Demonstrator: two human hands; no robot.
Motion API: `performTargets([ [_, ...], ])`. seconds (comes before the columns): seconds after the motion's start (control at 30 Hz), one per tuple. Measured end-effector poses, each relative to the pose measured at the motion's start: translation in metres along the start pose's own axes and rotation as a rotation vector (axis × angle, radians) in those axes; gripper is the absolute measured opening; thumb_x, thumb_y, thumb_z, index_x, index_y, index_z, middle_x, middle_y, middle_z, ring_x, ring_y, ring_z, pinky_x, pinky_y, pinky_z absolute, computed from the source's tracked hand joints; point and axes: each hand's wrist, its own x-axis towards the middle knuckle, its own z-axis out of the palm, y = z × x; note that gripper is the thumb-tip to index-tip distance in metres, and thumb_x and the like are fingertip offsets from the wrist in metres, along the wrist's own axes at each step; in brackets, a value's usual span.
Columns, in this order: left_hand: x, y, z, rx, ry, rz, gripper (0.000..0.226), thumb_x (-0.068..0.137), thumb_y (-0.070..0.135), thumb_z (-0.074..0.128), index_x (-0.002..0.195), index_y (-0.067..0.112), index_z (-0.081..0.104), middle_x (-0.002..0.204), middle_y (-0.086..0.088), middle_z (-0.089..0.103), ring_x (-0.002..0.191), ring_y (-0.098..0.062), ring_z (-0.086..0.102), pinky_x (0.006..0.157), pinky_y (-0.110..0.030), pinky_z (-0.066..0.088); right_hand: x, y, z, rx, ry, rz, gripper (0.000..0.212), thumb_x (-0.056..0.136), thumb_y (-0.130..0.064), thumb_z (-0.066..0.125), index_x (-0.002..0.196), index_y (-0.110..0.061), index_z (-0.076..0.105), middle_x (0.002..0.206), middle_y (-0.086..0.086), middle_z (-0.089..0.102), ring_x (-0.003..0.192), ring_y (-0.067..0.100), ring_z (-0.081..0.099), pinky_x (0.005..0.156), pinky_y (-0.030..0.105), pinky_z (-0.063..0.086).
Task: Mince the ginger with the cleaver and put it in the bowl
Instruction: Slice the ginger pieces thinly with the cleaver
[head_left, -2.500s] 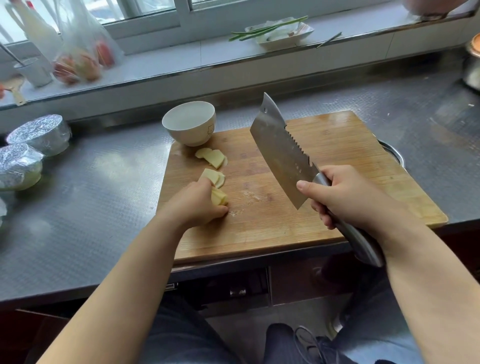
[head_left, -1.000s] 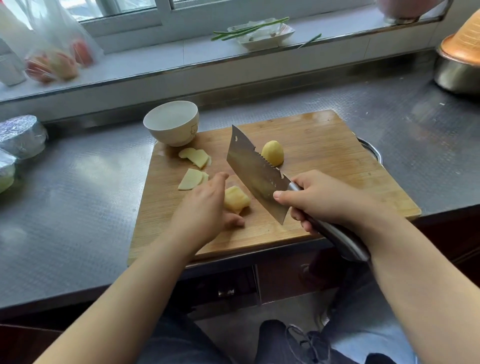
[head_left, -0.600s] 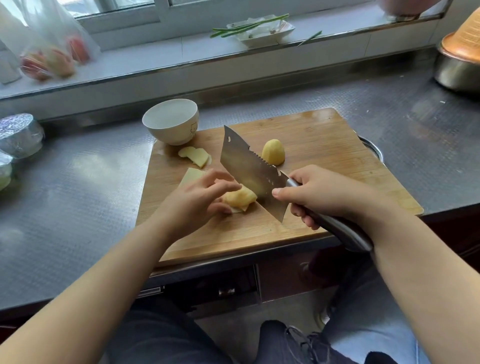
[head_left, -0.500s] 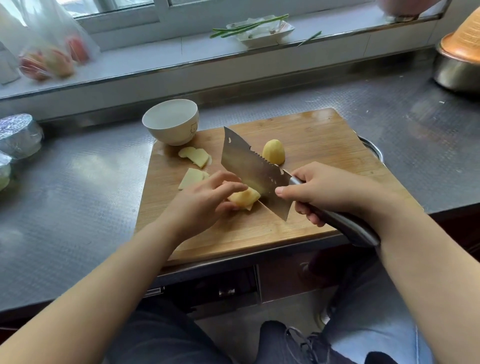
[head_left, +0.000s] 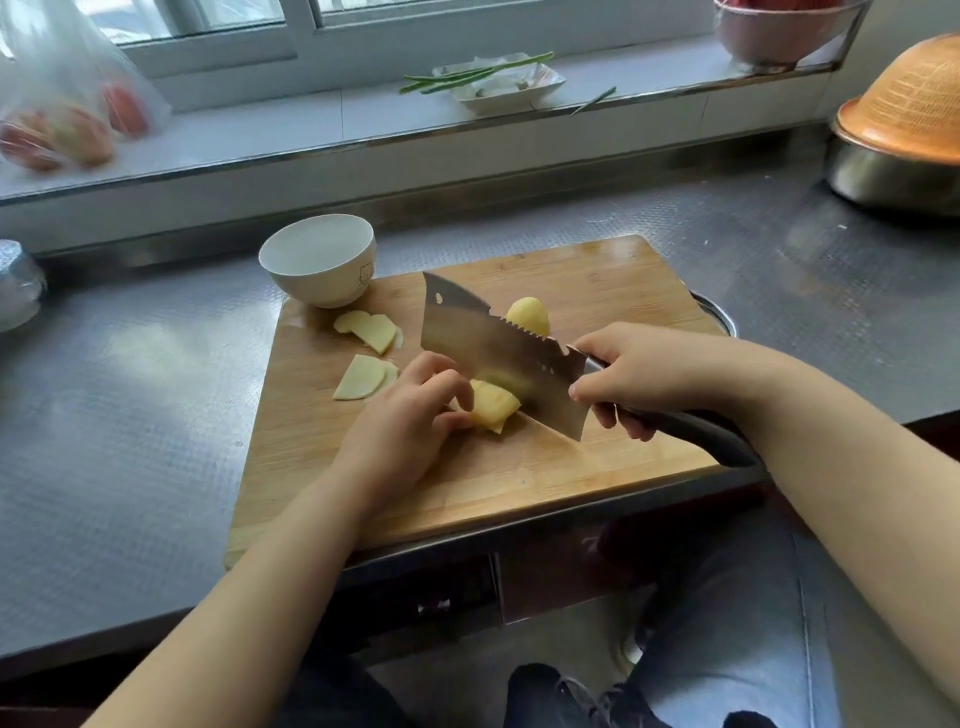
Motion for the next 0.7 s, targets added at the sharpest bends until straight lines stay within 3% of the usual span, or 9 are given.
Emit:
performTargets([
  [0.1,-0.002,0.009,-0.002,-0.024,-0.031,-0.077,0.022,0.081,0.028,0.073,0.093,0.028,0.055,0.118,0.012,0.046,0.088,-0.006,0.054,0.078,-0.034,0.053,0.0,0.0,0.001,-0.01,0.007,0.0,0.01,0.095,-0.013,0.05,0.1,-0.009,0.057,0.067,0.006,0.062,0.049,0.017,0.059,0.053,0.031,0.053],
  [0.2,-0.004,0.024,0.002,0.053,-0.052,-0.182,0.045,0.072,0.051,0.076,0.102,0.03,0.049,0.126,0.011,0.031,0.096,-0.006,0.047,0.079,-0.026,0.046,-0.001,-0.003,0.005,-0.015,0.031,-0.015,0.008,0.094,-0.011,0.047,0.094,-0.006,0.054,0.066,0.008,0.059,0.046,0.018,0.057,0.051,0.032,0.052],
  [0.33,-0.001,0.036,0.013,0.141,0.013,-0.24,0.04,0.079,0.051,0.069,0.103,0.03,0.045,0.125,0.009,0.02,0.1,-0.013,0.046,0.073,-0.029,0.043,-0.002,-0.007,0.011,-0.066,0.058,-0.023,0.009,0.094,-0.013,0.048,0.096,-0.006,0.053,0.066,0.008,0.057,0.044,0.017,0.057,0.05,0.032,0.051],
  [0.47,-0.002,0.033,0.019,0.157,0.082,-0.188,0.036,0.078,0.046,0.071,0.099,0.027,0.048,0.122,0.005,0.028,0.095,-0.017,0.052,0.066,-0.029,0.042,-0.003,-0.008,0.011,-0.097,0.067,-0.03,0.009,0.094,-0.015,0.049,0.096,-0.009,0.054,0.066,0.007,0.058,0.044,0.015,0.058,0.05,0.029,0.052],
  [0.57,-0.002,0.03,0.021,0.211,0.119,-0.137,0.038,0.077,0.053,0.067,0.097,0.023,0.055,0.112,0.002,0.048,0.082,-0.016,0.054,0.063,-0.026,0.037,-0.003,-0.007,0.01,-0.115,0.077,-0.019,0.012,0.093,-0.018,0.05,0.099,-0.01,0.056,0.067,0.006,0.06,0.045,0.013,0.059,0.048,0.026,0.05],
  [0.7,0.0,0.028,0.02,0.195,0.195,-0.05,0.033,0.086,0.048,0.057,0.093,0.016,0.061,0.102,-0.003,0.054,0.09,-0.019,0.05,0.074,-0.025,0.038,-0.001,-0.007,0.011,-0.085,0.074,0.017,0.011,0.093,-0.015,0.046,0.099,-0.013,0.055,0.068,0.008,0.061,0.046,0.014,0.058,0.048,0.027,0.051],
])
